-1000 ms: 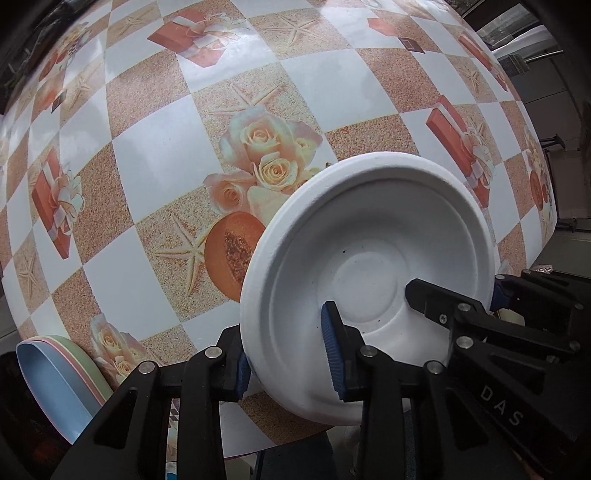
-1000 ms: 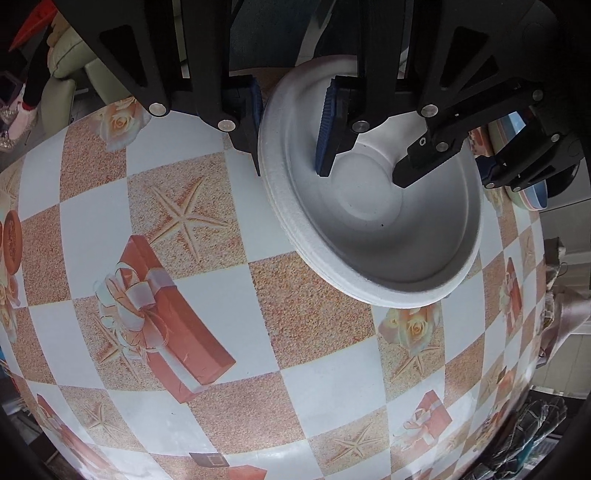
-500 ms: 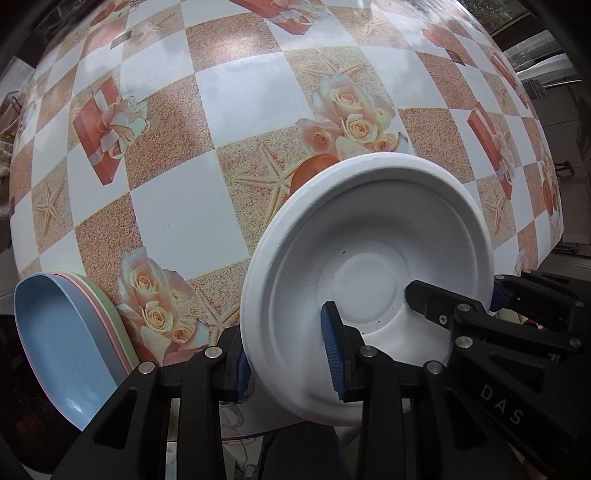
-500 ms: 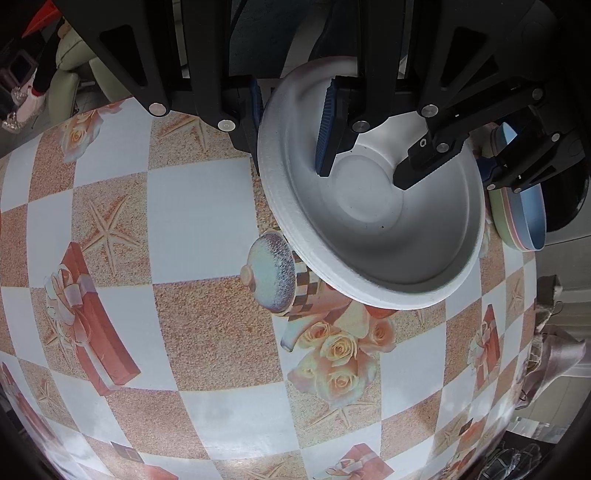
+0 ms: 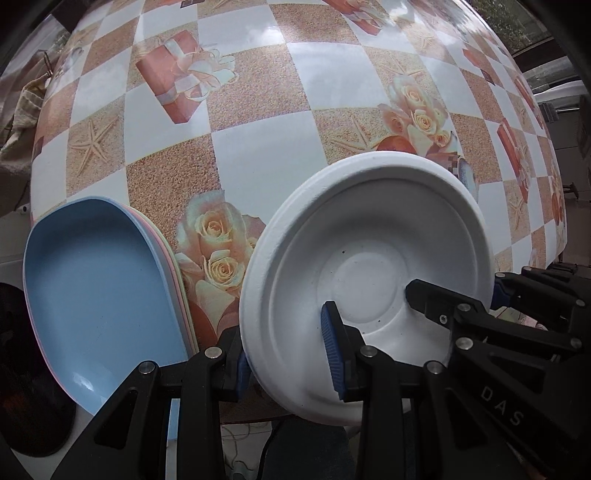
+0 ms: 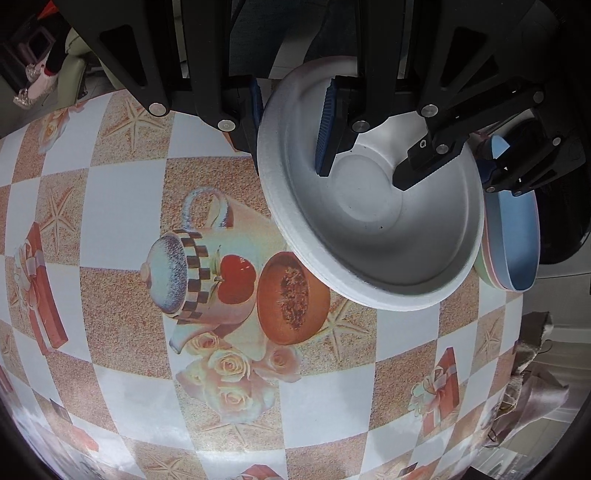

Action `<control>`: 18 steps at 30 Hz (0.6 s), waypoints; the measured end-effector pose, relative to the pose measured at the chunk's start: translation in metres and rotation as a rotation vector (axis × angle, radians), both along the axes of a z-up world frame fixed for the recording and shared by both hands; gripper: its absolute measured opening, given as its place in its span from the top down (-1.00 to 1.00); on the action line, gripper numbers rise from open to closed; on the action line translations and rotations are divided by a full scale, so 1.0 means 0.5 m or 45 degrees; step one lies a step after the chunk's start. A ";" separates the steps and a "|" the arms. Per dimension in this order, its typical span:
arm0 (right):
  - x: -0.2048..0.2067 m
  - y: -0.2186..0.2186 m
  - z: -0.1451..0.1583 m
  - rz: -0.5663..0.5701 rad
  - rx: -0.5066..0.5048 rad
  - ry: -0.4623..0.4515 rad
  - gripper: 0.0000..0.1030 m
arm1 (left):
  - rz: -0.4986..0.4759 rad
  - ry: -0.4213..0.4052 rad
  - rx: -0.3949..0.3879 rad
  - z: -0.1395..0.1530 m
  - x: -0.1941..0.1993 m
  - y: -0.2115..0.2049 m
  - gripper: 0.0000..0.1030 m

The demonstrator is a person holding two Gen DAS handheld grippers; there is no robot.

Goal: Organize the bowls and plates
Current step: 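Lift the bowl stack with both grippers and carry it over the blue plate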

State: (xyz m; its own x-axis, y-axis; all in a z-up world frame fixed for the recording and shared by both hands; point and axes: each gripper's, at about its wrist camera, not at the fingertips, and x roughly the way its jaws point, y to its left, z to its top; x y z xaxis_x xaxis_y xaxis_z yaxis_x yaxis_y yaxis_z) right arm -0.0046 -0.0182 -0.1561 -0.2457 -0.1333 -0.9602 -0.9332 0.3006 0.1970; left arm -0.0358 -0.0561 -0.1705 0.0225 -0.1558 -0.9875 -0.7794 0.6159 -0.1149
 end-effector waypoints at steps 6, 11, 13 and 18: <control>-0.041 0.020 -0.008 0.028 -0.017 -0.012 0.48 | 0.018 -0.011 -0.016 -0.009 -0.051 0.028 0.28; -0.045 0.014 -0.019 0.029 -0.026 -0.011 0.48 | 0.016 -0.013 -0.018 -0.003 -0.083 0.006 0.28; -0.048 0.016 -0.019 0.026 -0.029 -0.010 0.48 | 0.012 -0.013 -0.020 -0.001 -0.083 0.024 0.28; -0.050 0.017 -0.036 0.013 -0.037 0.003 0.47 | -0.011 -0.008 -0.016 -0.009 -0.058 0.028 0.28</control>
State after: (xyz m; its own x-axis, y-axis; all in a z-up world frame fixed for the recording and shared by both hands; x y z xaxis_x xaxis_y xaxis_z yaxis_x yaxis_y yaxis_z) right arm -0.0298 -0.0097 -0.1740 -0.2463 -0.1635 -0.9553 -0.9359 0.2964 0.1905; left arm -0.0649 -0.0422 -0.1750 0.0270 -0.1683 -0.9854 -0.7735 0.6209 -0.1272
